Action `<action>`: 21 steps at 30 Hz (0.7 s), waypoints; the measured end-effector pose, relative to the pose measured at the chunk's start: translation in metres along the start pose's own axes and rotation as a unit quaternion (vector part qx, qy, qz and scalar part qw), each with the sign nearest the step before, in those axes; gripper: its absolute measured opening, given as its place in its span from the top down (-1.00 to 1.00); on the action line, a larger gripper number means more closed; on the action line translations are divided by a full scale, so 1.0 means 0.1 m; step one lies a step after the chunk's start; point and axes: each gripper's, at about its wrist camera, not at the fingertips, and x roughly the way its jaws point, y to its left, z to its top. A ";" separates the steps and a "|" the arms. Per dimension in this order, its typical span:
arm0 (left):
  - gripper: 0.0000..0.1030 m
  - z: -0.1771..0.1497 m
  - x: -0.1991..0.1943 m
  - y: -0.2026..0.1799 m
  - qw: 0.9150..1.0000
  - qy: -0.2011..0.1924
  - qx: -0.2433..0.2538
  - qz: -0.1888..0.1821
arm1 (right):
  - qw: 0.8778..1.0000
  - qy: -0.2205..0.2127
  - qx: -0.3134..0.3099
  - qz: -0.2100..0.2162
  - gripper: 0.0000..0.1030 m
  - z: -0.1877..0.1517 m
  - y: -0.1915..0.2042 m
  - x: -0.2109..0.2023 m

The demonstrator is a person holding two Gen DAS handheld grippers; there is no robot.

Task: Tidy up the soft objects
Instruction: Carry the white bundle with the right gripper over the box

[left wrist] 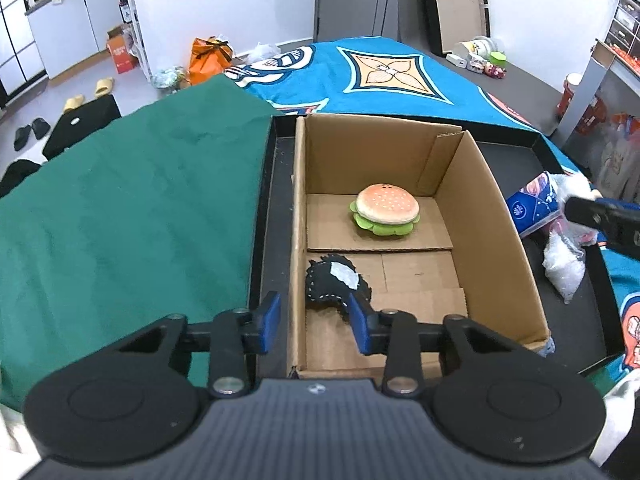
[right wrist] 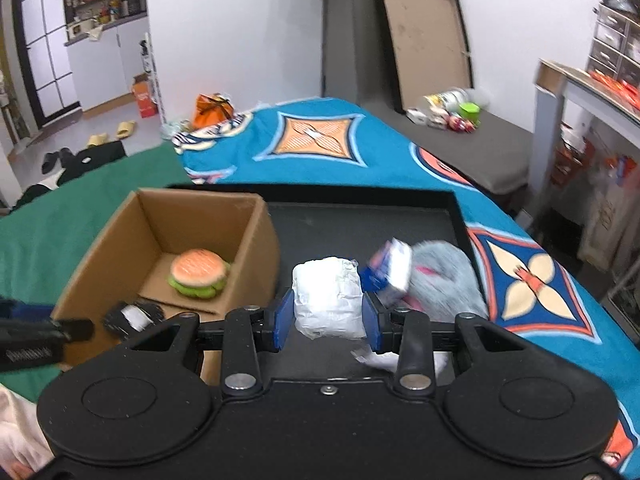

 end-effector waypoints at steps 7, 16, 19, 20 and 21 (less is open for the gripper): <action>0.65 0.02 0.05 0.10 1.000 0.004 -0.024 -0.009 | 1.000 -0.007 -0.009 0.022 0.29 0.17 0.21 0.05; 0.83 0.04 0.07 0.23 0.998 0.015 -0.058 -0.017 | 0.998 -0.025 -0.036 0.047 0.29 0.23 0.43 0.08; 0.82 0.04 0.07 0.23 0.998 0.015 -0.057 -0.019 | 0.997 -0.032 -0.048 0.057 0.29 0.25 0.50 0.10; 0.82 0.04 0.06 0.23 0.998 0.016 -0.057 -0.020 | 0.996 -0.035 -0.053 0.062 0.29 0.26 0.52 0.11; 0.82 0.04 0.05 0.23 0.998 0.016 -0.058 -0.021 | 0.995 -0.039 -0.058 0.066 0.29 0.27 0.54 0.12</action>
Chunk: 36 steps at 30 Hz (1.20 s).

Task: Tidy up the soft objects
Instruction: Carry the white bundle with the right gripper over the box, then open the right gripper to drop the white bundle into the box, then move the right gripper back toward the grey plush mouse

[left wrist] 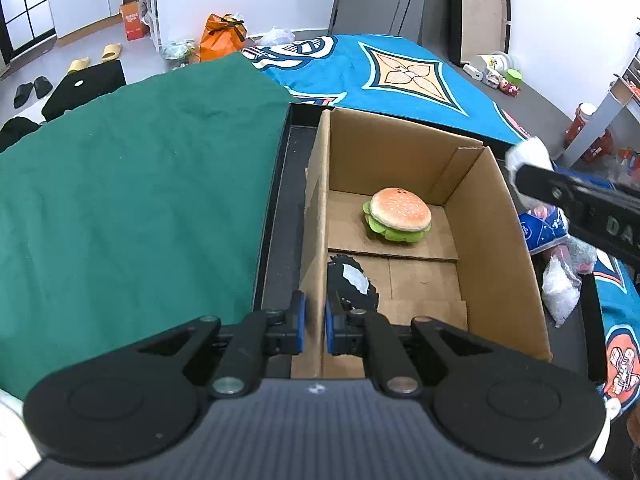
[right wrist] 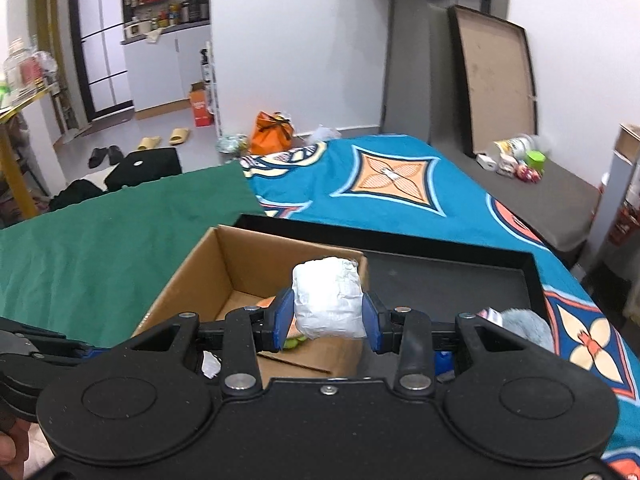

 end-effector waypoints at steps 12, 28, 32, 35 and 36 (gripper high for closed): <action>0.82 0.00 0.02 0.02 1.000 0.001 -0.004 0.001 | 1.000 -0.016 -0.016 0.000 -0.71 0.07 0.10 0.01; 0.79 -0.01 -0.11 -0.29 0.997 -0.022 0.038 0.057 | 0.998 0.034 0.058 -0.005 -0.71 -0.41 -0.32 -0.14; 0.73 0.00 -0.09 -0.38 0.995 -0.023 0.052 0.077 | 0.997 0.034 0.065 -0.009 -0.71 -0.47 -0.44 -0.19; 0.64 0.01 -0.08 -0.42 0.994 -0.026 0.059 0.089 | 0.997 0.034 0.071 -0.013 -0.71 -0.51 -0.53 -0.21; 0.57 0.01 -0.08 -0.44 0.993 -0.029 0.062 0.091 | 0.997 0.034 0.074 -0.015 -0.71 -0.53 -0.57 -0.21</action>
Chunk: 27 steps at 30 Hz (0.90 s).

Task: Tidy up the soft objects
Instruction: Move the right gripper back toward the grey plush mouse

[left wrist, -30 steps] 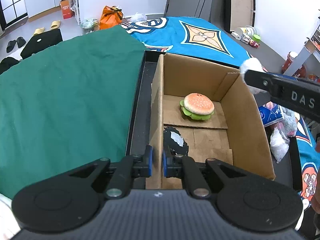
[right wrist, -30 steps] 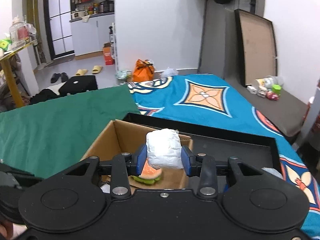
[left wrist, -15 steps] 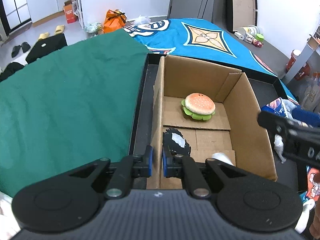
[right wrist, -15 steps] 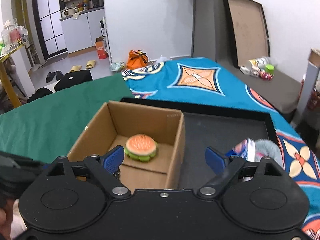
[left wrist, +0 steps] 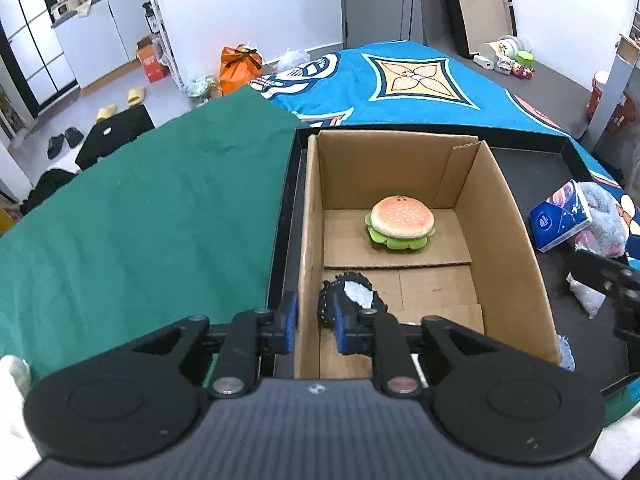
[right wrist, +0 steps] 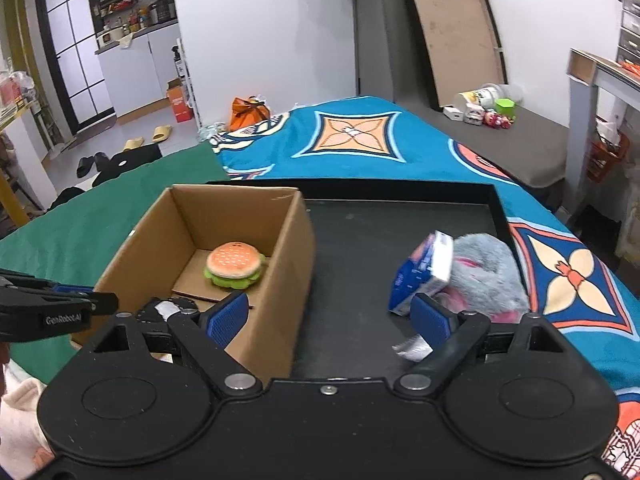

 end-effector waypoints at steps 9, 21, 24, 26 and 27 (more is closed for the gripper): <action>-0.16 0.07 0.01 -0.17 0.999 -0.017 0.028 0.034 | 1.000 0.004 0.025 -0.017 -0.71 -0.12 -0.33 0.04; -0.25 0.17 0.17 -0.19 0.998 -0.010 0.015 0.057 | 0.998 0.019 0.038 -0.053 -0.70 -0.13 -0.73 0.28; -0.25 0.18 0.21 -0.21 0.998 -0.007 0.022 0.057 | 0.997 0.020 0.048 -0.060 -0.66 -0.10 -0.82 0.35; -0.25 0.18 0.23 -0.23 0.998 -0.007 0.027 0.058 | 0.996 0.019 0.054 -0.063 -0.56 -0.08 -0.88 0.39; -0.26 0.19 0.24 -0.24 0.998 -0.006 0.028 0.059 | 0.996 0.019 0.054 -0.067 -0.55 -0.08 -0.90 0.40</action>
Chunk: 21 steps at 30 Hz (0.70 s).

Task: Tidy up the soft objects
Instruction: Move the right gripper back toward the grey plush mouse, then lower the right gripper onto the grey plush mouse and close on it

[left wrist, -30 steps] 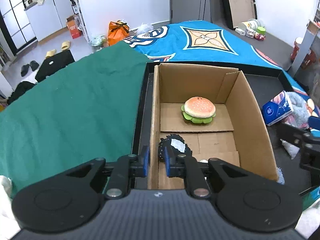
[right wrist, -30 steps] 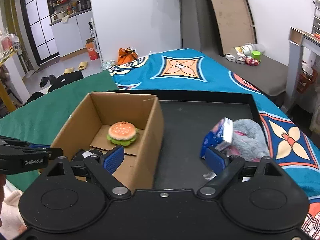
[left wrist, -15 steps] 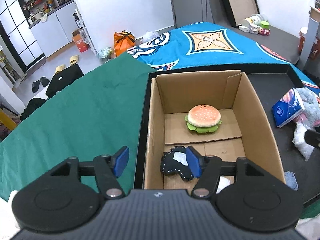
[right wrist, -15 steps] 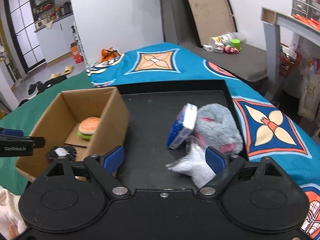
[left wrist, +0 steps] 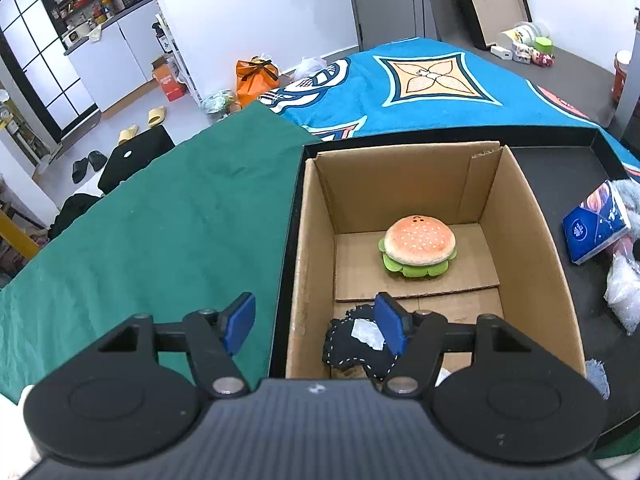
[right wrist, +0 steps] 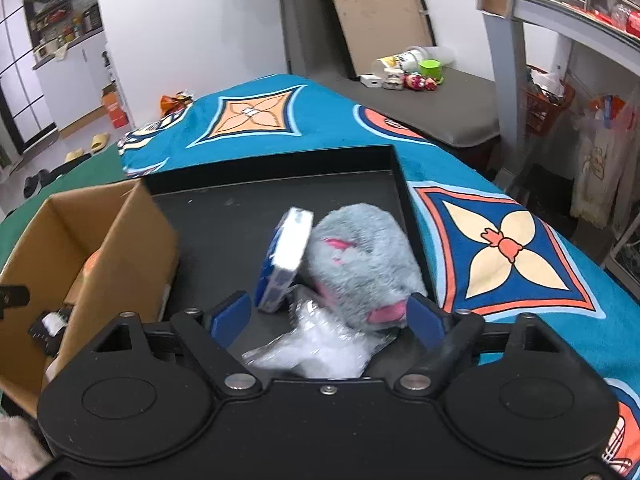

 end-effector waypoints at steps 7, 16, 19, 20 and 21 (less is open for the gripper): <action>-0.26 0.04 0.06 -0.02 1.000 0.003 0.000 0.005 | 1.000 0.005 -0.001 -0.005 -0.31 0.06 -0.12 0.14; -0.26 0.04 0.15 -0.04 1.000 0.014 0.014 0.011 | 1.000 0.018 -0.016 -0.005 -0.33 0.12 -0.17 0.33; -0.26 0.04 0.17 -0.06 1.000 0.015 0.017 0.010 | 0.999 0.021 -0.024 -0.001 -0.20 0.11 -0.15 0.37; -0.26 0.04 0.18 -0.06 1.000 0.017 0.016 0.009 | 0.999 0.022 -0.030 -0.003 -0.13 0.11 -0.14 0.38; -0.26 0.04 0.18 -0.06 1.000 0.019 0.016 0.007 | 0.999 0.021 -0.034 -0.004 -0.09 0.11 -0.13 0.37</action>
